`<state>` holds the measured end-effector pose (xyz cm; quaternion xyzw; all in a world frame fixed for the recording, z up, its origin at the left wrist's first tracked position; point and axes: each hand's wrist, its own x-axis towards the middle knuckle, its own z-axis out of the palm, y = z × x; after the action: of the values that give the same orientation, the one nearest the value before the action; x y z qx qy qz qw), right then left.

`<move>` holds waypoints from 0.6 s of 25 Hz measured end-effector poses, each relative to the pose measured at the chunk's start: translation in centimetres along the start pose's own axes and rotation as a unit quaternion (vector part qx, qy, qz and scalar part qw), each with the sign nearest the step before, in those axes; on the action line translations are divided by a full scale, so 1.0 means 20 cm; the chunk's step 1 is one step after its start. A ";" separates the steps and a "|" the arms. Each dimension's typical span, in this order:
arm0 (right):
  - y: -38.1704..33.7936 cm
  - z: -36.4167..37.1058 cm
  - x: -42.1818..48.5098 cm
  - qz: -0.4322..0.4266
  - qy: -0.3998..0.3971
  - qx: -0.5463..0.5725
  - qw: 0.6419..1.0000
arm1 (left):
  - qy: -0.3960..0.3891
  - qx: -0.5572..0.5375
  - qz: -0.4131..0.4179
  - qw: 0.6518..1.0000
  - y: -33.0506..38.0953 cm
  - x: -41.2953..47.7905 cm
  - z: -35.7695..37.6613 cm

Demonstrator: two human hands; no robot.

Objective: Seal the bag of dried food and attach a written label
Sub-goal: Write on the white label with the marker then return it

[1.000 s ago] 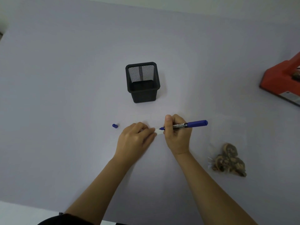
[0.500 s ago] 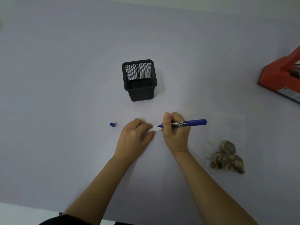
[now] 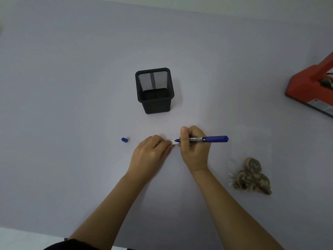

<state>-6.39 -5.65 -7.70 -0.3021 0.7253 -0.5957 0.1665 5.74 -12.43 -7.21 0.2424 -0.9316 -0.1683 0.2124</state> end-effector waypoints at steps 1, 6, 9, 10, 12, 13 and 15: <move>0.00 0.00 0.00 -0.003 0.000 0.003 1.000 | 0.003 -0.004 -0.005 1.000 0.00 0.00 0.00; -0.01 0.00 0.00 -0.018 0.002 -0.004 1.000 | -0.032 -0.066 -0.091 0.993 0.02 0.04 -0.04; 0.00 0.00 0.00 -0.016 -0.003 -0.003 1.000 | -0.043 -0.094 -0.147 0.984 0.01 0.07 -0.05; 0.00 0.00 0.00 -0.014 -0.008 -0.004 1.000 | -0.035 -0.090 -0.155 0.983 0.01 0.07 -0.05; 0.00 0.00 0.00 -0.012 -0.022 -0.011 1.000 | -0.005 -0.088 -0.171 0.981 0.02 0.03 -0.04; 0.00 0.01 0.00 -0.013 -0.031 -0.017 0.999 | 0.014 -0.090 -0.179 0.980 0.04 0.01 -0.03; 0.00 0.01 0.00 -0.019 -0.044 -0.031 0.998 | 0.048 -0.096 -0.198 0.974 0.08 -0.04 0.00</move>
<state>-6.31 -5.82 -7.73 -0.3474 0.7294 -0.5619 0.1775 5.83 -10.73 -6.77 0.4083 -0.8332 -0.2840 0.2417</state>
